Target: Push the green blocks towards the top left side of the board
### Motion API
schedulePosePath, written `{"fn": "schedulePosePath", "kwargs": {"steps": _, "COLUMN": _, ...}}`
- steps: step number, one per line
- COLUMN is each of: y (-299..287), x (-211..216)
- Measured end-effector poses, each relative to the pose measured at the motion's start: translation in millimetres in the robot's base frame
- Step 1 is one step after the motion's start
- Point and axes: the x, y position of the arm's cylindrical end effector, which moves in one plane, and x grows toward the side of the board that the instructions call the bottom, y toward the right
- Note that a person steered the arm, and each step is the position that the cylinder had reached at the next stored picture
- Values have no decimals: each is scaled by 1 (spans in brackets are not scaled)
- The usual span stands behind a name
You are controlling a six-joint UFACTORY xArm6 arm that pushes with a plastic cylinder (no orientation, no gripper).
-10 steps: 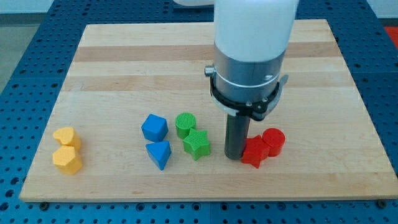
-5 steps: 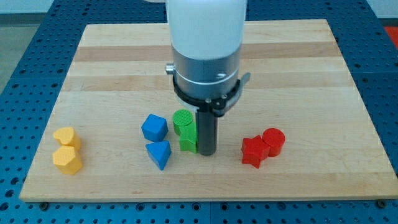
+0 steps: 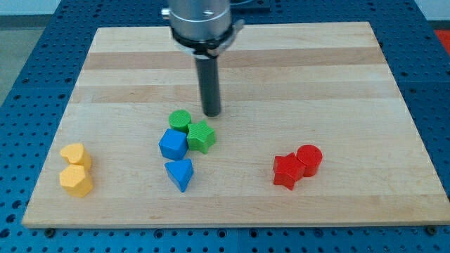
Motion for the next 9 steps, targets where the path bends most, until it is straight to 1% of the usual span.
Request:
{"fn": "schedulePosePath", "kwargs": {"steps": 1, "y": 57, "x": 31}}
{"fn": "schedulePosePath", "kwargs": {"steps": 3, "y": 29, "x": 87}}
{"fn": "schedulePosePath", "kwargs": {"steps": 4, "y": 0, "x": 87}}
{"fn": "schedulePosePath", "kwargs": {"steps": 5, "y": -27, "x": 82}}
{"fn": "schedulePosePath", "kwargs": {"steps": 6, "y": -49, "x": 57}}
{"fn": "schedulePosePath", "kwargs": {"steps": 9, "y": -116, "x": -41}}
